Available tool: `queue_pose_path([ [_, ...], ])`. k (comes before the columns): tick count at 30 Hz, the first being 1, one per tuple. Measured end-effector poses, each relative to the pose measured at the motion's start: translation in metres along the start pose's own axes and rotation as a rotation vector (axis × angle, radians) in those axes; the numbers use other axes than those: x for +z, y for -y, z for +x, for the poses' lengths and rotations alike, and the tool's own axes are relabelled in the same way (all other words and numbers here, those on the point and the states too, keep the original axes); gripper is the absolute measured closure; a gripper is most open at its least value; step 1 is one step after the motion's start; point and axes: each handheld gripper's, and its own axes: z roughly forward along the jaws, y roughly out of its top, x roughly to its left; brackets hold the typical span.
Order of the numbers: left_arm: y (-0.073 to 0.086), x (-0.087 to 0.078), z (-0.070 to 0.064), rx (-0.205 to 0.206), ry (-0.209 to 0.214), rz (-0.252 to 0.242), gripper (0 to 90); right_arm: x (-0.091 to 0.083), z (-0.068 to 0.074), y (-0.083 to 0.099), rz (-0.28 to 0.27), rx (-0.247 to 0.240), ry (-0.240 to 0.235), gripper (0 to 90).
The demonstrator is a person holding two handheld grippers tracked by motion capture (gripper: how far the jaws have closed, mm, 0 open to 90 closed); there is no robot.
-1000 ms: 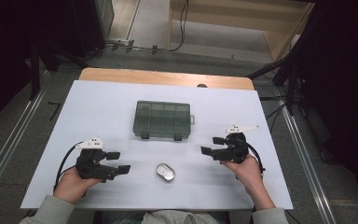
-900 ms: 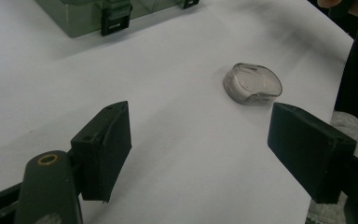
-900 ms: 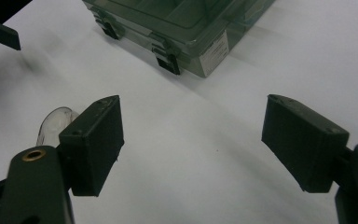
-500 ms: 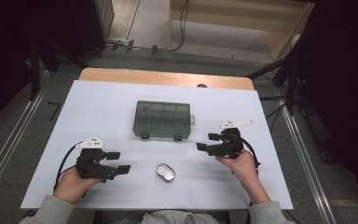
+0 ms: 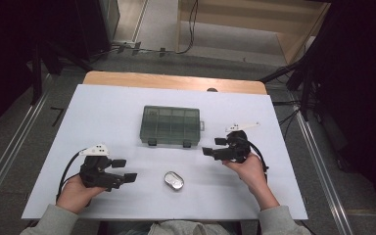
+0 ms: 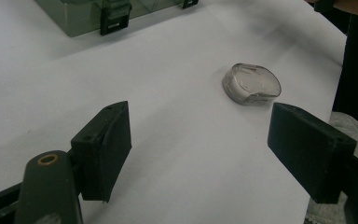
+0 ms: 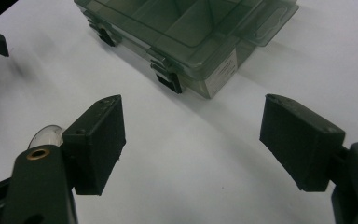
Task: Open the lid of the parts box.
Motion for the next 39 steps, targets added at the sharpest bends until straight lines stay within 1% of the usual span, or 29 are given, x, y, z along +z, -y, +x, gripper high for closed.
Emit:
queue_pose_path([
  [10,0.000,0.000,0.000,-0.003,-0.001,0.001,22.3,0.005,-0.002,-0.009,-0.001,0.005,0.012,21.6],
  [12,0.000,0.000,0.000,-0.001,0.001,0.000,22.3,0.007,-0.002,-0.011,0.004,0.002,0.026,21.6],
  [13,0.000,0.000,0.000,0.000,0.001,0.000,22.3,0.008,-0.001,-0.013,0.006,0.008,0.038,21.6],
  [15,0.000,0.000,0.000,-0.003,-0.001,0.001,22.3,0.008,-0.002,-0.016,0.004,0.012,0.043,21.7],
  [24,0.000,0.000,0.000,-0.005,-0.003,-0.001,22.3,0.015,-0.003,-0.024,0.015,0.002,0.038,24.8],
  [29,0.000,0.000,0.001,-0.006,-0.003,0.001,22.3,0.018,-0.002,-0.029,0.023,-0.021,0.046,28.1],
  [32,0.001,0.000,0.001,-0.003,-0.003,0.004,22.3,0.019,-0.002,-0.033,0.023,-0.022,0.051,37.8],
  [33,0.001,0.000,0.001,-0.007,-0.001,0.003,22.3,0.018,-0.001,-0.033,0.027,-0.020,0.049,44.4],
  [34,0.001,0.000,0.002,-0.009,0.000,0.002,22.3,0.017,-0.001,-0.033,0.028,-0.029,0.054,50.6],
  [35,0.001,0.000,0.002,-0.009,-0.001,0.002,22.3,0.016,0.000,-0.033,0.033,-0.027,0.062,58.3],
  [37,0.001,0.000,0.002,-0.009,-0.001,0.001,22.3,0.014,0.000,-0.031,0.024,-0.038,0.058,71.6],
  [38,0.000,0.000,0.002,-0.008,-0.001,0.001,22.3,0.013,0.000,-0.029,0.020,-0.037,0.060,78.0],
  [39,0.000,0.000,0.001,-0.008,-0.002,0.001,22.3,0.014,-0.001,-0.028,0.017,-0.035,0.050,82.8],
])
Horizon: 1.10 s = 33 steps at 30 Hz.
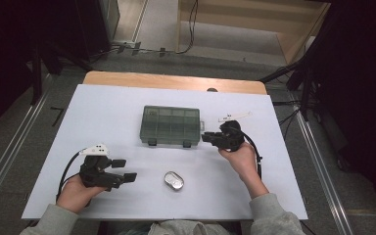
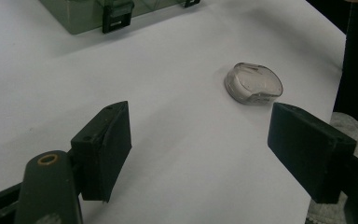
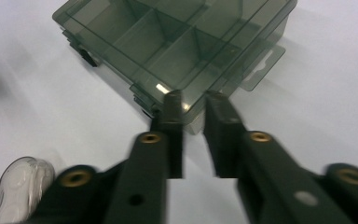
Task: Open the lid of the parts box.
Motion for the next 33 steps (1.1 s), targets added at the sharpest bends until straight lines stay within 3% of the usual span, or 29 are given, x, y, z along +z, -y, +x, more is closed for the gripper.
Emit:
queue_pose_path([
  [1,0.000,0.000,0.000,-0.001,0.001,-0.001,22.3,0.001,-0.001,0.002,0.006,0.007,-0.014,87.8],
  [3,0.000,0.000,0.000,0.000,0.000,-0.003,22.3,0.004,-0.003,0.005,0.018,0.019,-0.027,87.9],
  [18,0.000,-0.002,0.000,0.006,-0.004,-0.009,22.3,0.022,-0.003,0.016,0.065,0.028,-0.013,87.8],
  [33,0.000,-0.002,0.000,0.006,0.000,-0.004,22.3,0.023,-0.002,0.016,0.061,0.022,-0.023,87.8],
])
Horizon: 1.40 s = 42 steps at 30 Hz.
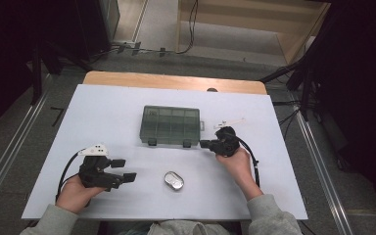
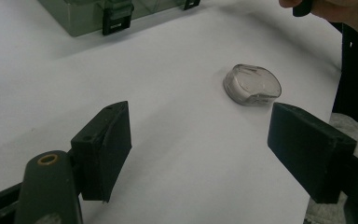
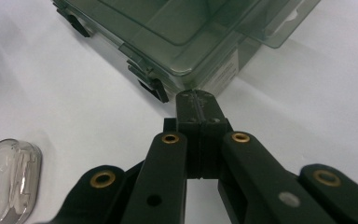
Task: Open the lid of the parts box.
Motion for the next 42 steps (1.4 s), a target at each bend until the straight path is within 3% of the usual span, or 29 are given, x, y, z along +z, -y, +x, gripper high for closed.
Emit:
queue_pose_path([
  [22,0.000,-0.001,0.001,-0.010,-0.003,-0.007,24.2,-0.012,0.002,-0.009,-0.086,-0.047,-0.006,87.7],
  [27,0.000,0.000,0.001,-0.009,-0.008,-0.007,24.2,-0.013,0.001,-0.020,-0.043,-0.004,-0.029,87.7],
  [35,-0.001,0.000,0.001,-0.008,-0.010,-0.018,24.2,-0.011,0.001,-0.032,-0.057,-0.049,-0.039,87.7],
  [42,-0.003,0.002,0.001,-0.037,0.002,-0.016,24.2,-0.014,-0.001,-0.042,-0.071,-0.032,-0.057,87.7],
])
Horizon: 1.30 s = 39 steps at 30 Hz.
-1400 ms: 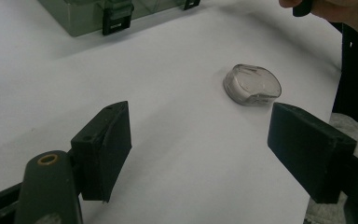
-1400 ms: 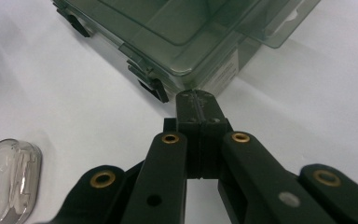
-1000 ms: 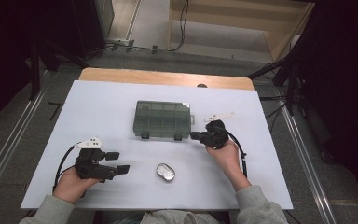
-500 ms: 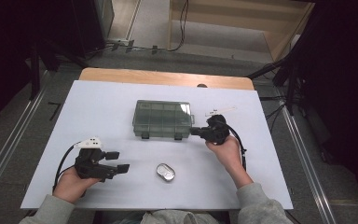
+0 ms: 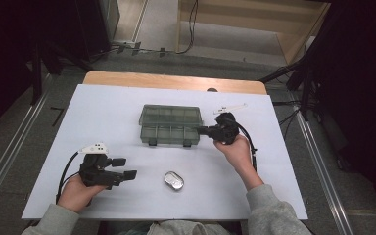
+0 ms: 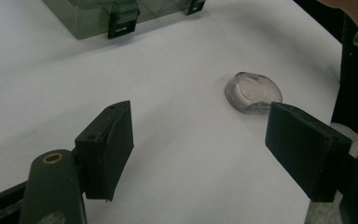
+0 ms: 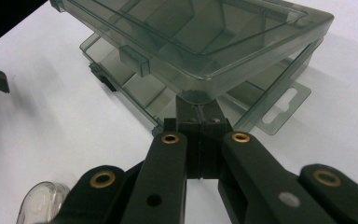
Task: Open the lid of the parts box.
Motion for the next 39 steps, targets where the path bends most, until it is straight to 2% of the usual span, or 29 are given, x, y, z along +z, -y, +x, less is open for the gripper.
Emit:
queue_pose_path([
  [6,-0.001,0.001,-0.001,0.004,-0.006,0.003,24.1,0.000,-0.001,-0.005,-0.010,0.000,-0.001,87.7],
  [9,-0.001,0.001,-0.002,0.008,-0.023,0.003,24.0,0.001,-0.001,-0.008,-0.014,-0.001,-0.003,87.7],
  [15,-0.005,0.001,-0.002,0.018,-0.020,0.002,23.6,0.002,0.001,-0.010,-0.018,0.000,-0.003,87.7],
  [17,-0.007,0.001,-0.001,0.006,-0.016,0.007,23.6,0.001,0.001,-0.012,-0.019,0.000,-0.005,87.7],
  [19,-0.009,0.001,0.002,-0.027,-0.009,0.021,23.7,0.001,0.000,-0.013,-0.024,0.003,-0.009,87.7],
  [21,-0.012,0.000,0.003,-0.040,-0.003,0.012,23.8,0.001,0.000,-0.014,-0.026,0.004,-0.010,87.7],
  [27,-0.019,0.002,0.009,-0.028,-0.018,0.010,23.7,0.000,0.000,-0.017,-0.025,0.005,-0.009,87.7],
  [33,-0.028,0.004,0.015,-0.035,-0.022,0.004,21.3,-0.001,-0.001,-0.020,-0.028,0.006,-0.010,87.7],
  [39,-0.037,0.004,0.015,-0.030,-0.029,-0.004,21.4,-0.001,-0.001,-0.022,-0.029,0.008,-0.011,87.8],
])
